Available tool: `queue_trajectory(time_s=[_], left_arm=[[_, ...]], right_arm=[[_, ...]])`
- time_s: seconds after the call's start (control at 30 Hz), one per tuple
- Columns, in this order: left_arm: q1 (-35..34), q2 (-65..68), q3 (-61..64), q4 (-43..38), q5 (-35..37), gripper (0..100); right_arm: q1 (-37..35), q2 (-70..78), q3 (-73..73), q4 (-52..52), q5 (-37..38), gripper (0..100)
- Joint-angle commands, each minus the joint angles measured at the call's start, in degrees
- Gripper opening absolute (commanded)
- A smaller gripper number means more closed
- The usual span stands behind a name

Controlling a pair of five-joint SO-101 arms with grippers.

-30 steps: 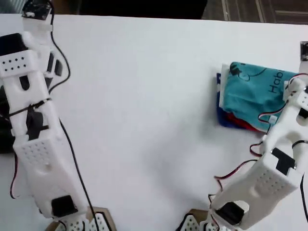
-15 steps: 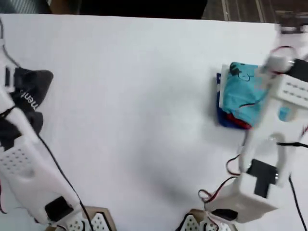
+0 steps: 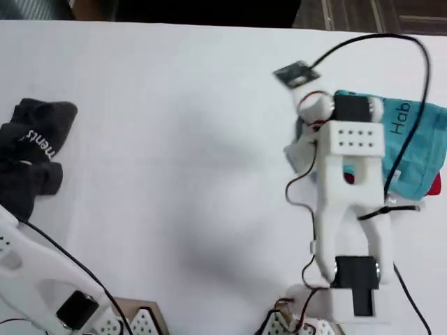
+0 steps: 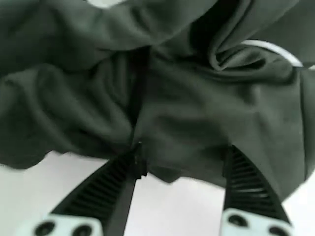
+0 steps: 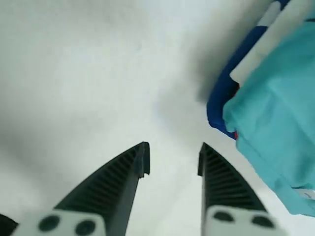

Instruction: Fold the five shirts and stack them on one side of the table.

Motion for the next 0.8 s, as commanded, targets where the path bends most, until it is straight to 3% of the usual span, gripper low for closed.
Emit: queue_trajectory(time_s=[0.0,0.13,0.3,0.43,0.77], left_arm=[[1.1,1.7,-1.6,-0.5,-0.9,27],[4.1,4.6,-1.3,-0.3,-1.0,25],[13.3,3.0,-1.7,3.6,1.3,1],[23.7,-3.3,-1.5,3.8,12.1,3],[57.1,-22.2,-0.7,4.1,22.4,3]], right_arm=[[-3.3,-5.0,2.4,0.3,0.7,19.7],[-5.1,-6.6,5.4,-0.8,0.7,19.7],[-4.5,-6.3,10.5,-5.6,0.7,19.7],[-4.6,-6.4,15.6,-10.2,-0.7,19.7],[-4.5,-6.4,23.7,-30.3,-14.7,19.7]])
